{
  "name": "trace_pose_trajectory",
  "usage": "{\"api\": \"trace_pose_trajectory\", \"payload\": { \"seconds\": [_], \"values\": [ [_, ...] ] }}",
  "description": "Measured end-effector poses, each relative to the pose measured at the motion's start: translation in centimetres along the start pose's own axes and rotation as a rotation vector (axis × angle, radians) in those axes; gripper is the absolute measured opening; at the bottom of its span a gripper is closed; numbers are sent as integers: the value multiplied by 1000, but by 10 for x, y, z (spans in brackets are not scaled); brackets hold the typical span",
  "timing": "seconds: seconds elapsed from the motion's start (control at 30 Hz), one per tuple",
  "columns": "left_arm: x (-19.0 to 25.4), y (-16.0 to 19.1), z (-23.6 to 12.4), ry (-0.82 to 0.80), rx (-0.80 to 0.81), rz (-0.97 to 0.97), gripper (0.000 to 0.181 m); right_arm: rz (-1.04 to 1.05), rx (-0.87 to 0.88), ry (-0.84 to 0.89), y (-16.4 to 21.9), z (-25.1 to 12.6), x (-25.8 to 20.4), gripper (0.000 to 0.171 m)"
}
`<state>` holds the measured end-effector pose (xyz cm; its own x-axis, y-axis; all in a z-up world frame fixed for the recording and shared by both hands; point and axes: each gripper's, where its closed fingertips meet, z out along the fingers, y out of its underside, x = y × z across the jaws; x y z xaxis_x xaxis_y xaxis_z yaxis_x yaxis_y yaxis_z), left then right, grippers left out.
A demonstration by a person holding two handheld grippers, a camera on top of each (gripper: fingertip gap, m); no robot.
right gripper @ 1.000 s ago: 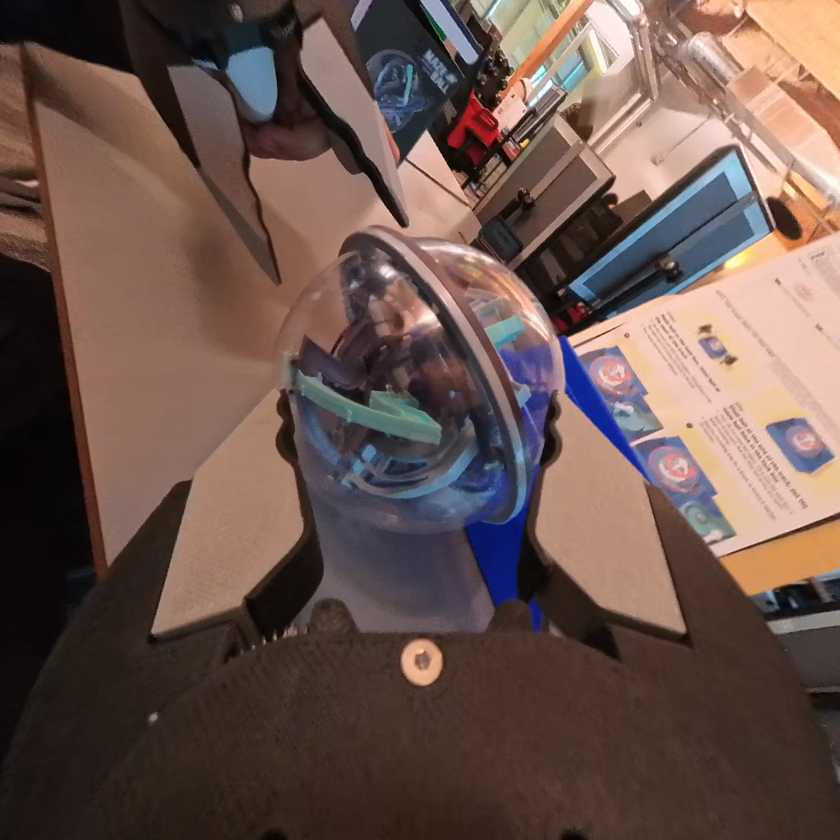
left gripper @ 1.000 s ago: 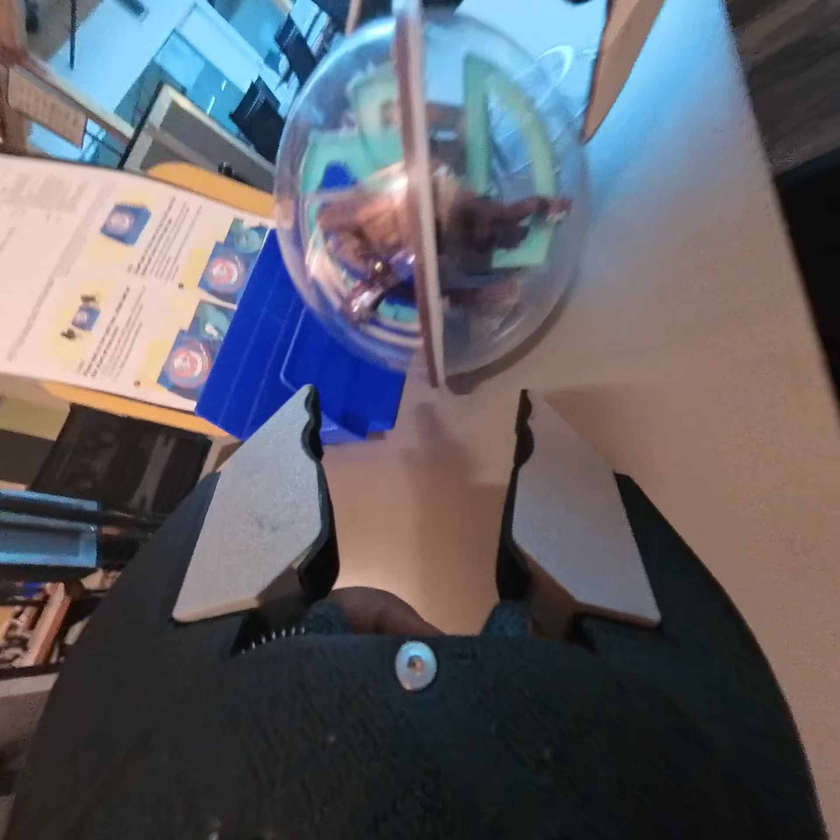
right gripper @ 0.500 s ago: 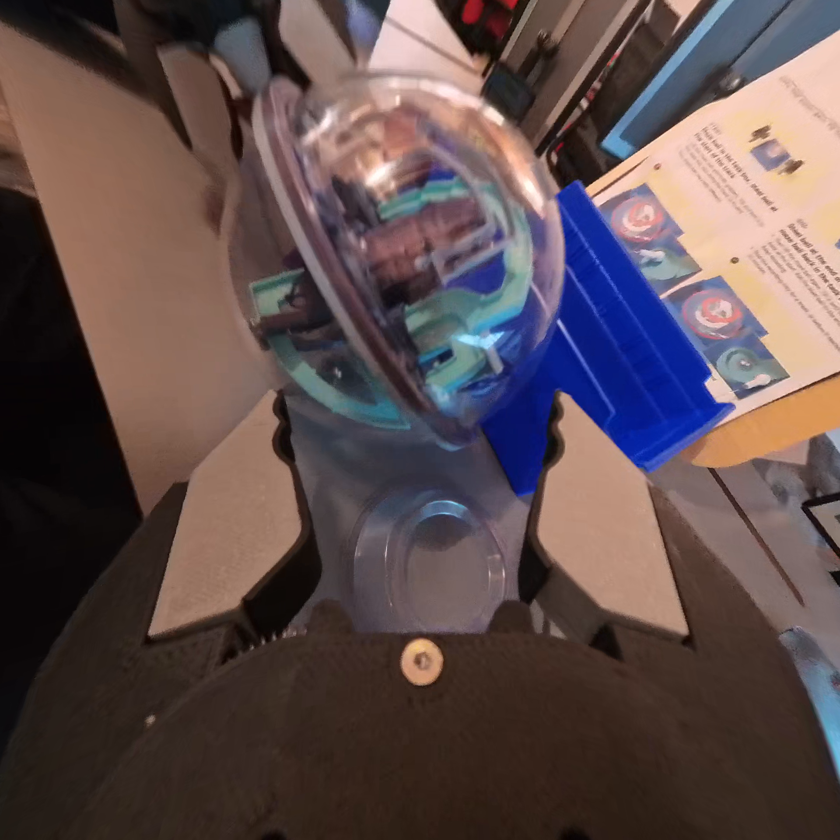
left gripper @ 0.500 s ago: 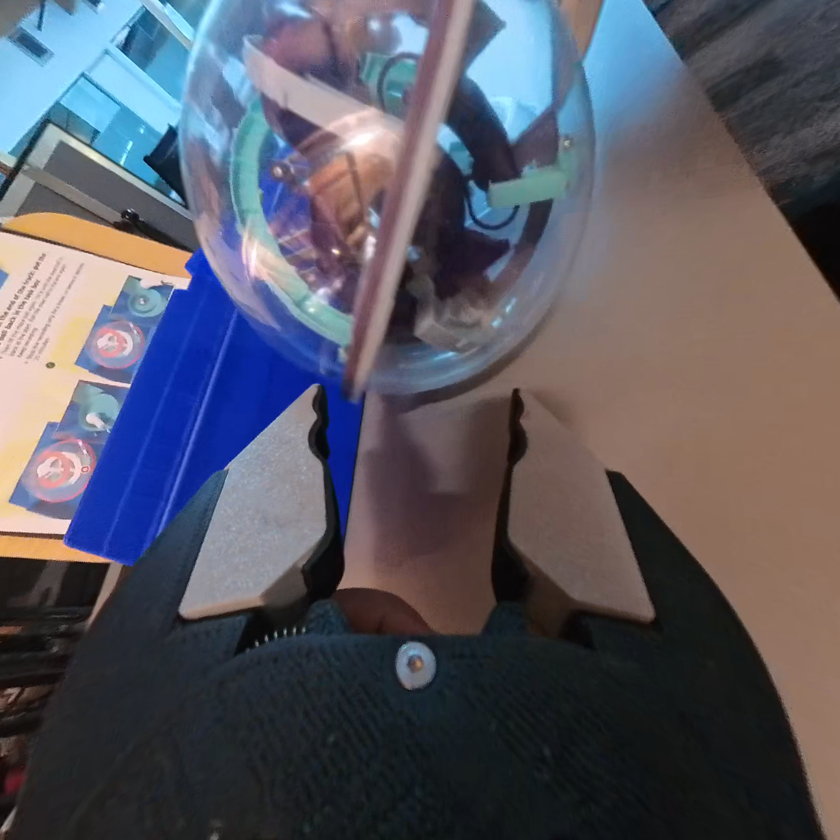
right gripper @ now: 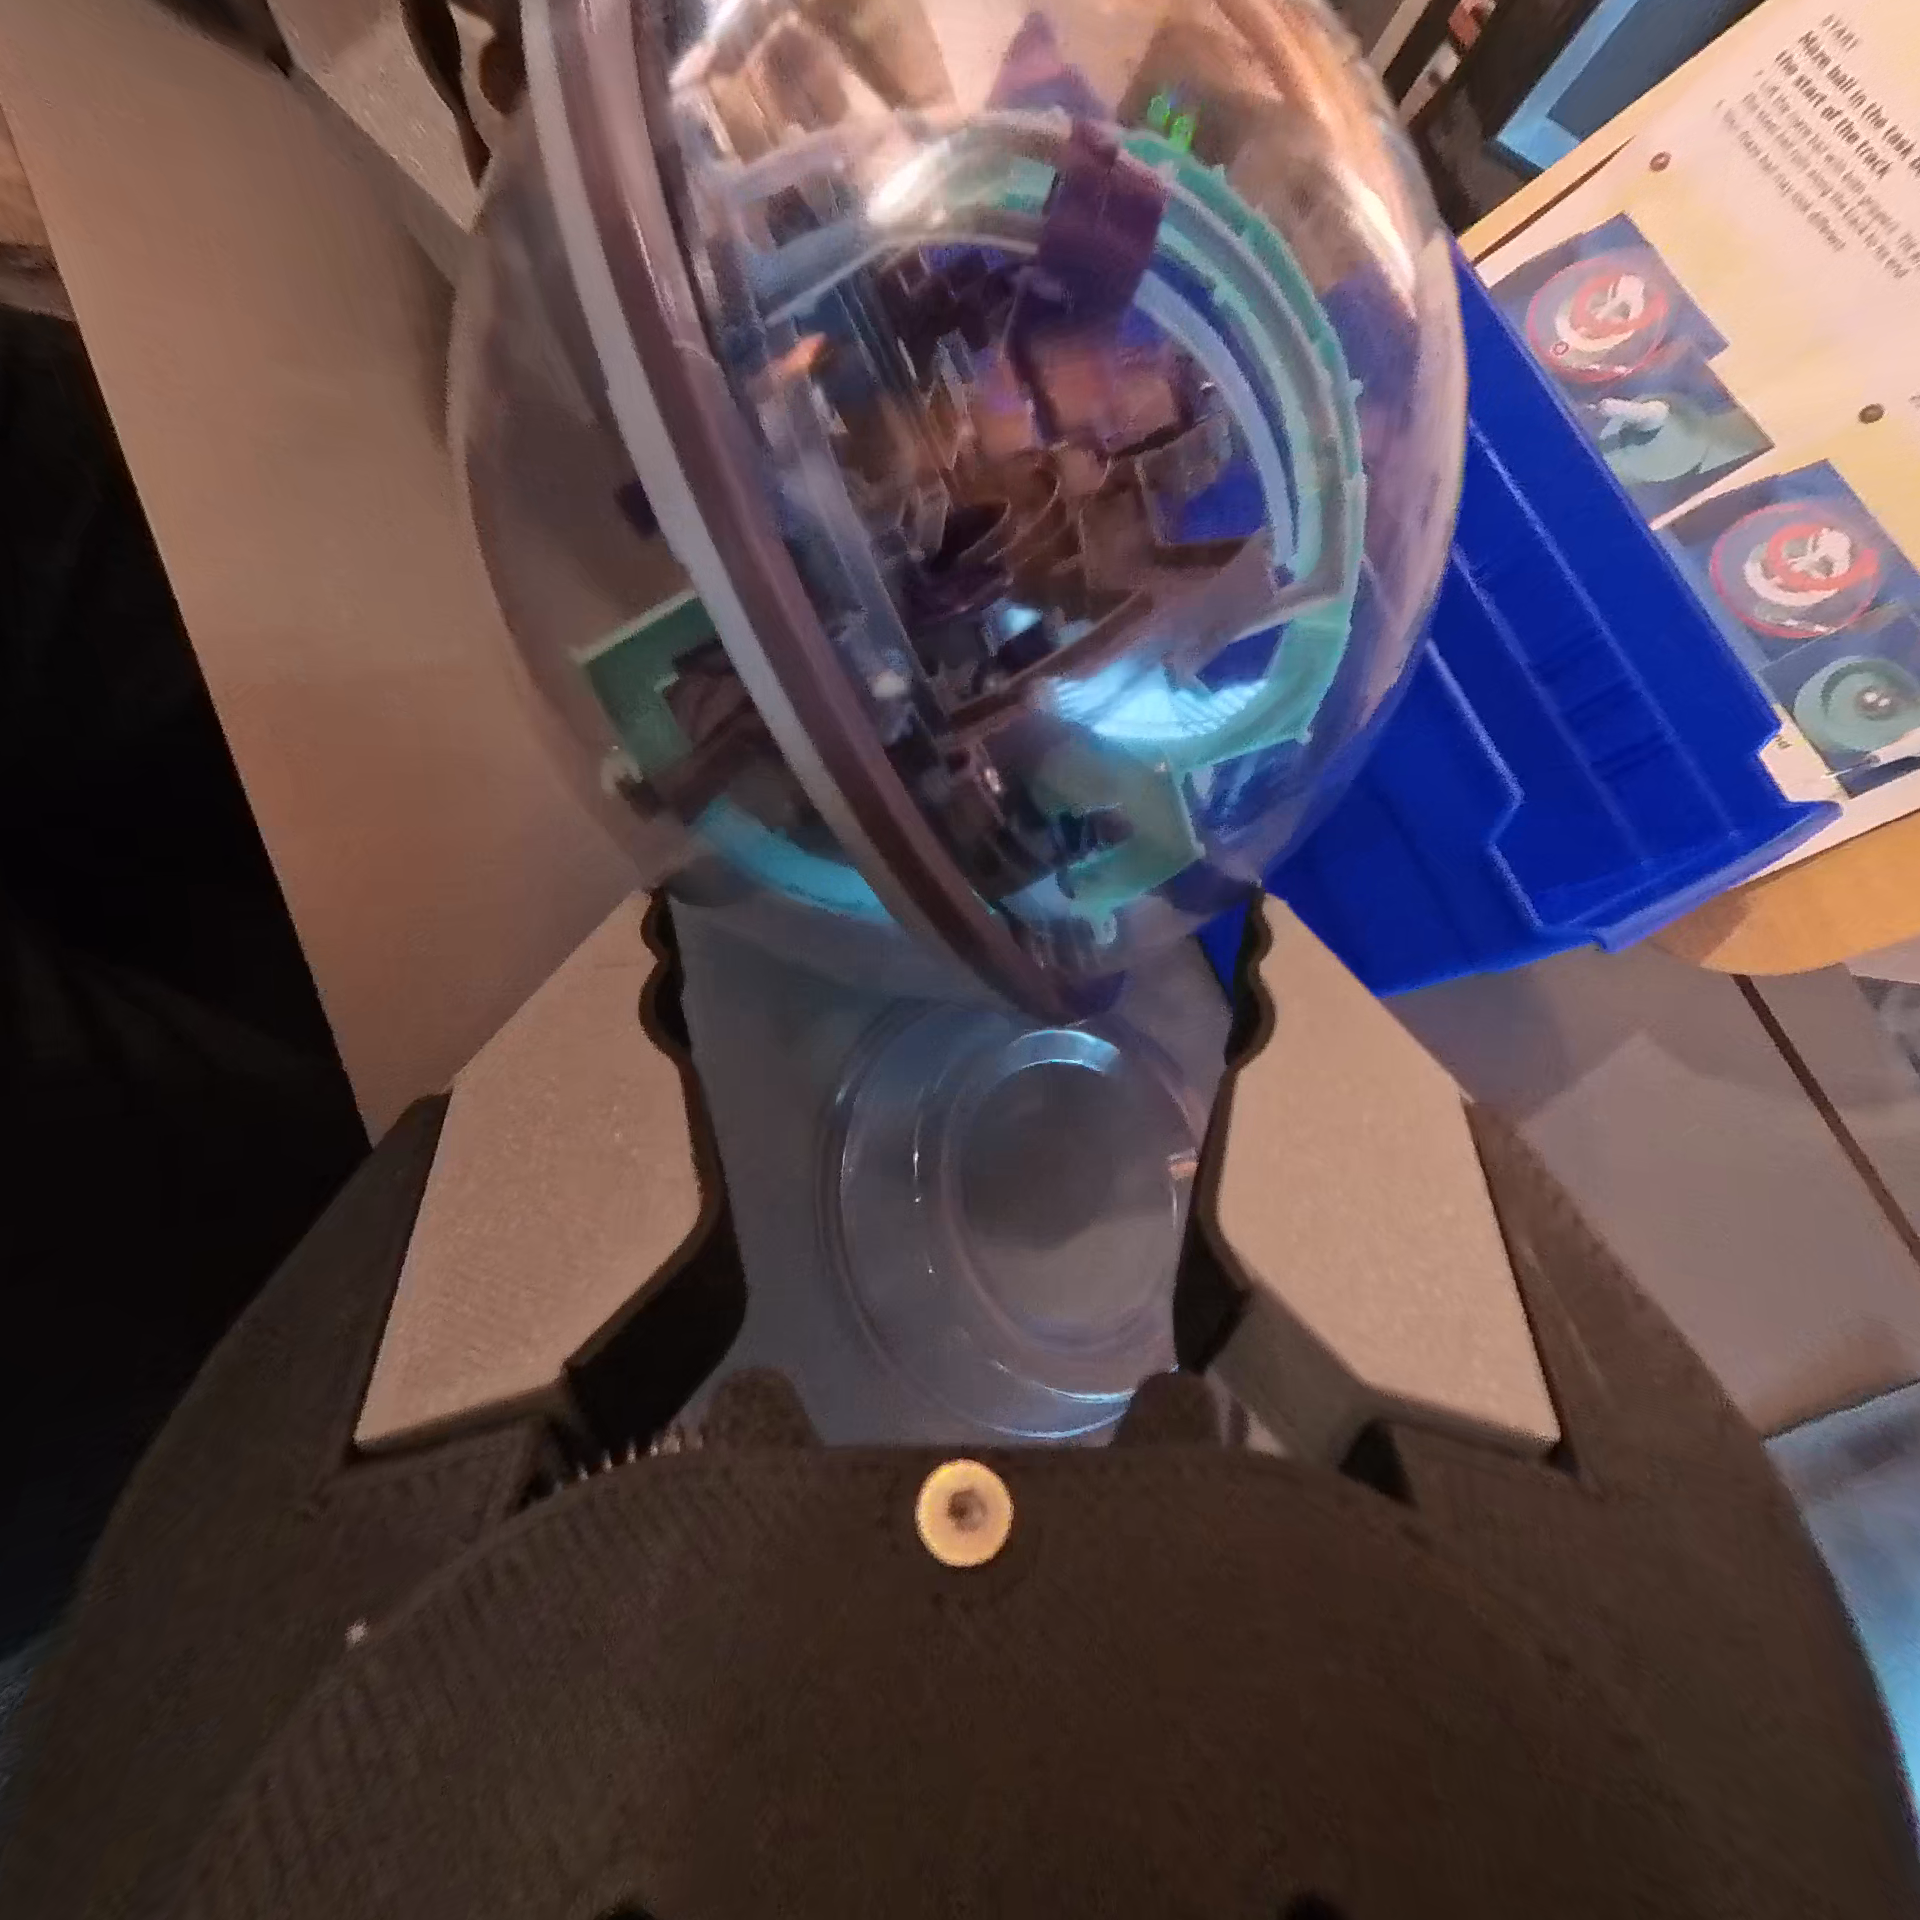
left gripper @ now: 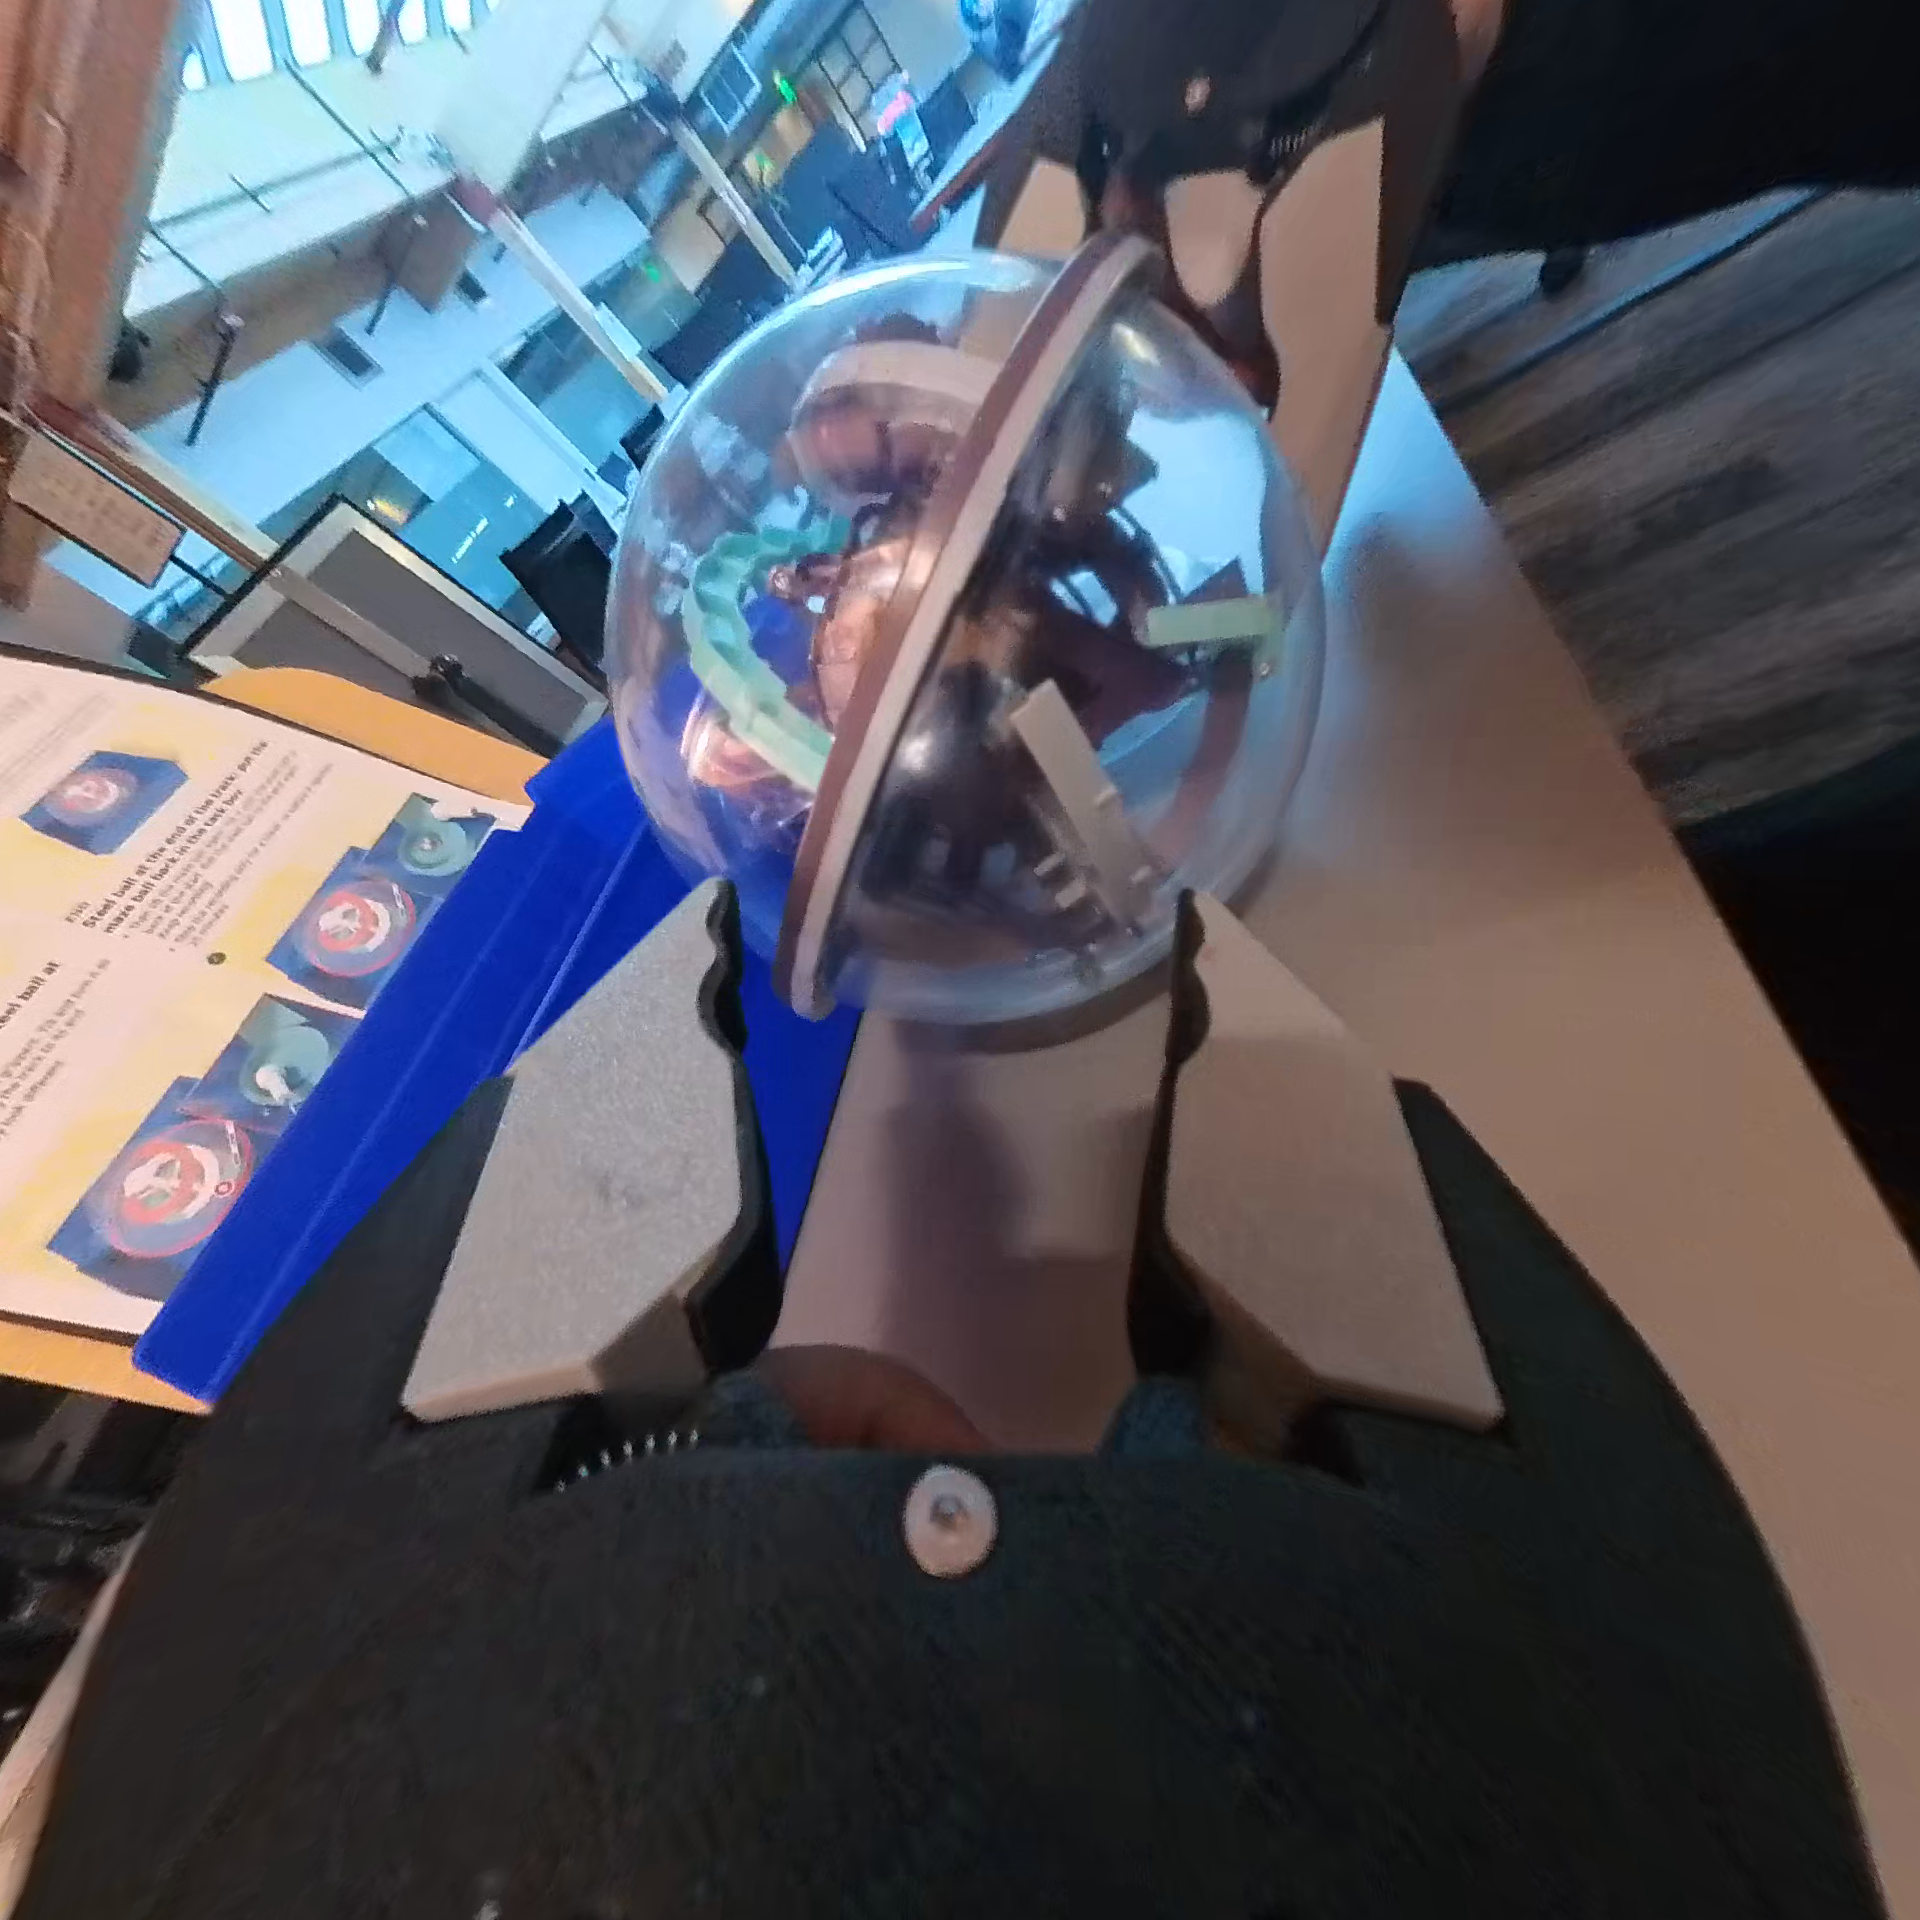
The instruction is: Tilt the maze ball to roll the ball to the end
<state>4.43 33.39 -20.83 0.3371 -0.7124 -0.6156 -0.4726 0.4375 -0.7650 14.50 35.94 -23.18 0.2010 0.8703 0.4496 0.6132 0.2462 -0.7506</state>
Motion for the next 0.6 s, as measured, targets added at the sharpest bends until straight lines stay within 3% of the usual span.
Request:
{"api": "trace_pose_trajectory", "payload": {
  "seconds": [0.27, 0.6],
  "values": [
    [1, 1, -6, 31, 21, -78, 80, -55, 23, 4, -1, 0, -1, 94],
    [1, 4, -10, 12, 27, -34, 78, -99, 14, 24, -3, 2, -1, 94]
  ]
}}
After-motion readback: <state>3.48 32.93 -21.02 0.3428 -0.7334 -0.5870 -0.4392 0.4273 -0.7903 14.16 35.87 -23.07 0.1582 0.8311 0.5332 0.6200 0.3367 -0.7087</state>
